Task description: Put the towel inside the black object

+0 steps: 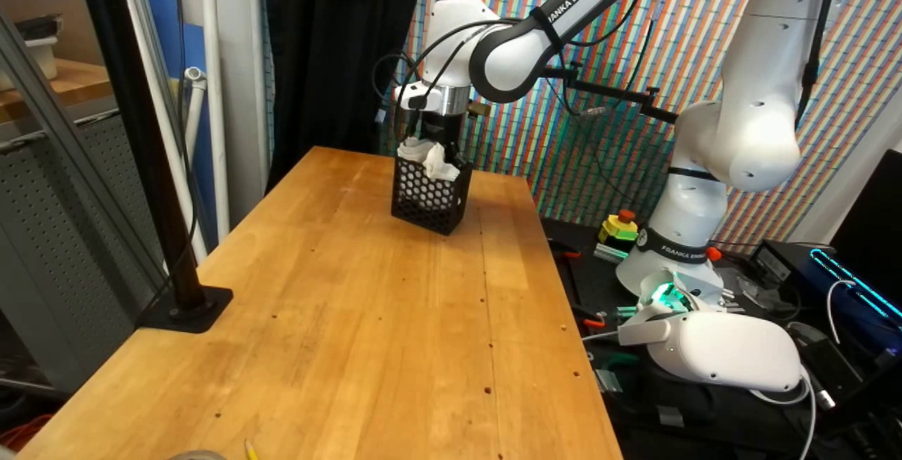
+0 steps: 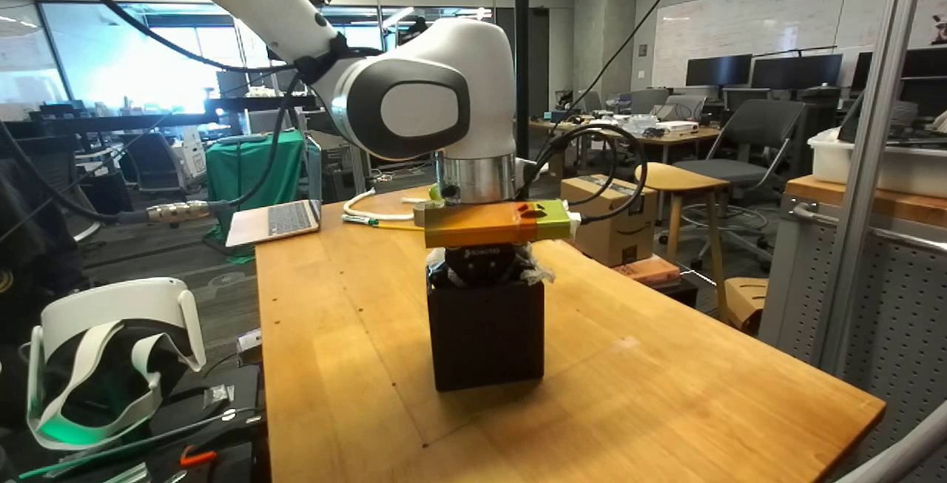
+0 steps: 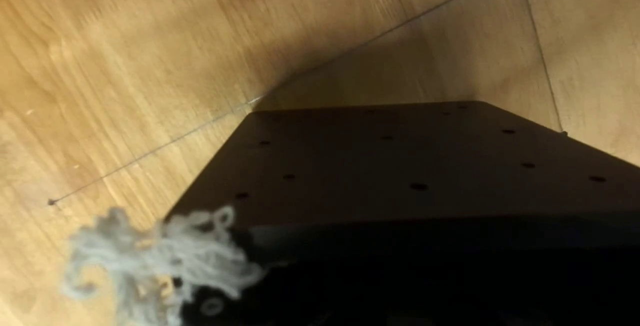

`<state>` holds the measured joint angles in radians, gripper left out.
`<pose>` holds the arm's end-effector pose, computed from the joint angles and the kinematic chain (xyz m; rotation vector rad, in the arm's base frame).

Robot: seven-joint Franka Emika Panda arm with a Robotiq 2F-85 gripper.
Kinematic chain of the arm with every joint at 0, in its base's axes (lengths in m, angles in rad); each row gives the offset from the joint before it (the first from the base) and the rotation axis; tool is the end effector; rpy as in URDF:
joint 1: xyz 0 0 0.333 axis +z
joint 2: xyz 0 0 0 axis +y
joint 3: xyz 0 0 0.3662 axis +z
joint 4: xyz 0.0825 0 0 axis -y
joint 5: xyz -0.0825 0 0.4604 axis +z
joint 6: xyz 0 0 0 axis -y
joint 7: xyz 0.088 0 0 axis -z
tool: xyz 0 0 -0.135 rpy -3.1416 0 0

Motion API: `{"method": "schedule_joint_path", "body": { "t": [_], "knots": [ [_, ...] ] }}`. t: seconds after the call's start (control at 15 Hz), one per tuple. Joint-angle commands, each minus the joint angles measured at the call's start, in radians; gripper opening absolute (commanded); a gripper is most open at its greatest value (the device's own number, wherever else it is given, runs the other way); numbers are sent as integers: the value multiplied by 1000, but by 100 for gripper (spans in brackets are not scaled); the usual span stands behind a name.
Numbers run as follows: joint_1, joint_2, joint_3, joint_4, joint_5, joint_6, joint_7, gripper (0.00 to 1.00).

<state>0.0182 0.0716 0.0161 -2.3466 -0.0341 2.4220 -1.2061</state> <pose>0.5633 0.0186 0.2672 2.5169 1.8466 -0.0135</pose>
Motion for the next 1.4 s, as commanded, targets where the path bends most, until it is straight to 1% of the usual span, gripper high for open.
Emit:
{"method": "schedule_joint_path", "body": {
  "t": [0.0,0.53,0.93,1.13,1.33],
  "knots": [
    [-9,10,4,21,-32,6,4,3],
    [28,-164,32,-9,-266,-55,139,4],
    [48,-294,69,24,-416,-168,217,4],
    [61,-310,87,74,-468,-207,209,4],
    [79,-295,94,114,-478,-190,186,4]
  ]
}}
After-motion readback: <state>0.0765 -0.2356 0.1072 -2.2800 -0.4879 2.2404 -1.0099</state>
